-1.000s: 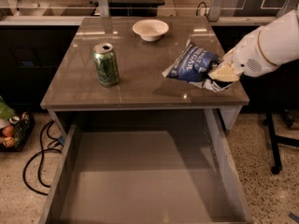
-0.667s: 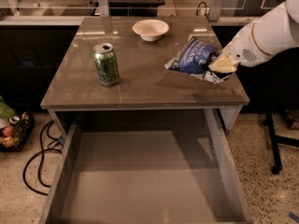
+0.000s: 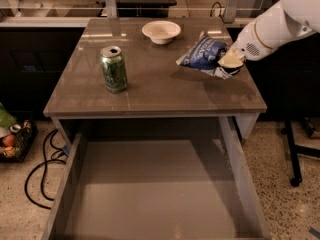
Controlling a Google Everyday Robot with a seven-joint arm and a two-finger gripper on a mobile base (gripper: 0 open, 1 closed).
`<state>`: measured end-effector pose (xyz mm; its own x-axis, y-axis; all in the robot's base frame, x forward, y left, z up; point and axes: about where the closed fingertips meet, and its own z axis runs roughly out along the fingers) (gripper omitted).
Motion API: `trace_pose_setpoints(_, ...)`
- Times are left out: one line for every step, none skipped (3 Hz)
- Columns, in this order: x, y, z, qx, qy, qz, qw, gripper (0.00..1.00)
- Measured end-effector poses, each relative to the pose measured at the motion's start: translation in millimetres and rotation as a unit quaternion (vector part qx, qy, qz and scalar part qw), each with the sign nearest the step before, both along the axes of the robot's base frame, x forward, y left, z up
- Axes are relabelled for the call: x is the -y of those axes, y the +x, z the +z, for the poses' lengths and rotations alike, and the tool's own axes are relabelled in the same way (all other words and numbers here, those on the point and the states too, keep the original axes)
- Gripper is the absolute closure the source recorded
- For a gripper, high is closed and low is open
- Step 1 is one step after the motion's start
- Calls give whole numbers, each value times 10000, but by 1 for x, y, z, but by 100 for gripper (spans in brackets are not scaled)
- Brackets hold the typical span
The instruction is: Pick blue chip bag from top drawer and place on counter
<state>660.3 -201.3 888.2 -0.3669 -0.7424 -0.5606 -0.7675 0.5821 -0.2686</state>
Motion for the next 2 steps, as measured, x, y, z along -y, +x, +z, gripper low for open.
trace_pose_setpoints(-1, 1, -2, -10, 2, 7, 10000, 84)
trace_pose_setpoints(-3, 2, -3, -24, 3, 23, 10000, 61)
